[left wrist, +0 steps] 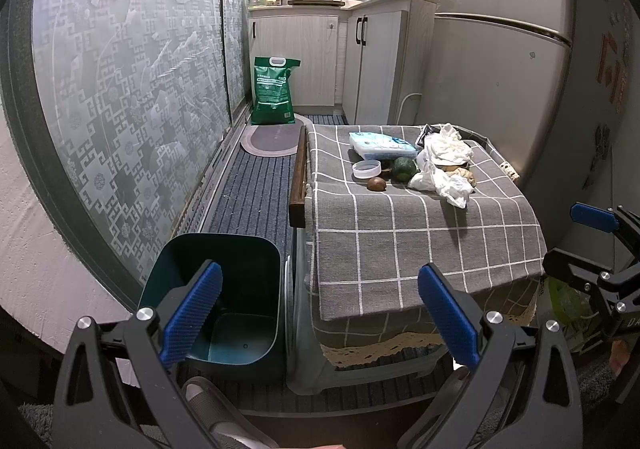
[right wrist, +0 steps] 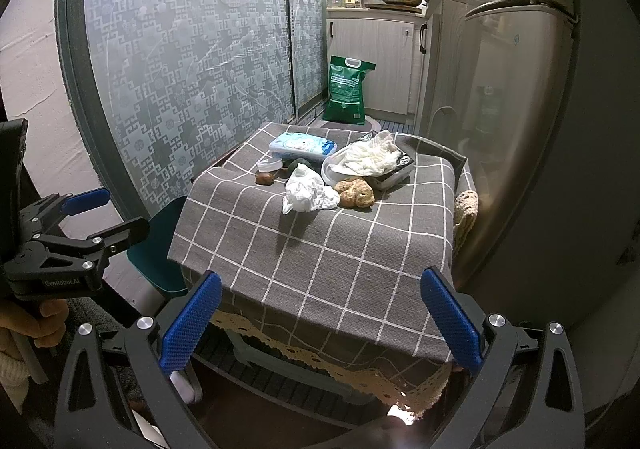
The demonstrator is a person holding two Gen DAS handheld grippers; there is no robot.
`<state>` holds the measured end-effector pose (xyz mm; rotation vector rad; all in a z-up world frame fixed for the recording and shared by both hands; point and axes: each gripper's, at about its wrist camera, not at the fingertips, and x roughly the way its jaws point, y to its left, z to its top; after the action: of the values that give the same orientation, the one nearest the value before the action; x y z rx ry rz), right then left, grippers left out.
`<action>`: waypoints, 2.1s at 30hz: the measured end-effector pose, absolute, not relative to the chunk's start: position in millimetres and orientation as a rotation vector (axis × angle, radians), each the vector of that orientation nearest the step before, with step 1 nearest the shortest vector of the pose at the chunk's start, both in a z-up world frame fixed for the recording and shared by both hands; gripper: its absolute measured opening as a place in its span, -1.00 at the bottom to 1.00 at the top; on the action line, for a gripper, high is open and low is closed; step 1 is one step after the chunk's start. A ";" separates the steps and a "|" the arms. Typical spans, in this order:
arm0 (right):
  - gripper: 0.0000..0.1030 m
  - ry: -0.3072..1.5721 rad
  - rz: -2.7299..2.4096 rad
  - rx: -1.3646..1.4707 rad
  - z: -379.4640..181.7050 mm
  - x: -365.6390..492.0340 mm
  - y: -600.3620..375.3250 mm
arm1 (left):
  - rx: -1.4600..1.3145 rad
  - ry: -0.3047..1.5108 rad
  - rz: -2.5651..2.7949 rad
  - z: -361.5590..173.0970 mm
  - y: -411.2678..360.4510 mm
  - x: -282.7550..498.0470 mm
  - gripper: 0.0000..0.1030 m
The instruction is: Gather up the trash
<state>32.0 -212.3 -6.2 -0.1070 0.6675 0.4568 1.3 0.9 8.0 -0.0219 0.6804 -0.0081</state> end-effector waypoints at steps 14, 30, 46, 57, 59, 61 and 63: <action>0.95 0.667 0.458 -0.110 -6.4 32.0 -211.4 | -0.024 0.679 -0.007 4.1 1.3 0.7 0.94; 0.95 0.668 0.457 -0.111 -6.5 31.7 -211.2 | -0.024 0.679 -0.006 3.3 1.3 0.6 0.94; 0.95 0.664 0.466 -0.129 -8.3 29.1 -206.4 | -0.022 0.678 -0.006 3.6 1.3 0.5 0.94; 0.94 0.644 0.467 -0.067 -1.7 30.8 -218.3 | -0.014 0.639 -0.024 8.0 -3.7 -2.3 0.93; 0.93 0.635 0.474 -0.057 -0.5 30.1 -219.8 | -0.003 0.627 -0.028 9.3 -2.5 -2.6 0.80; 0.79 0.642 0.485 -0.050 -0.8 31.0 -221.2 | 0.010 0.625 -0.042 9.4 -1.8 -1.6 0.58; 0.63 0.655 0.500 -0.039 -1.2 33.1 -220.3 | -0.003 0.627 -0.081 10.5 -0.3 -0.6 0.57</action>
<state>33.1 -220.3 -1.2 -0.0390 0.6547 0.4996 -0.6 -0.3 10.5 -0.0031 0.6267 -0.0812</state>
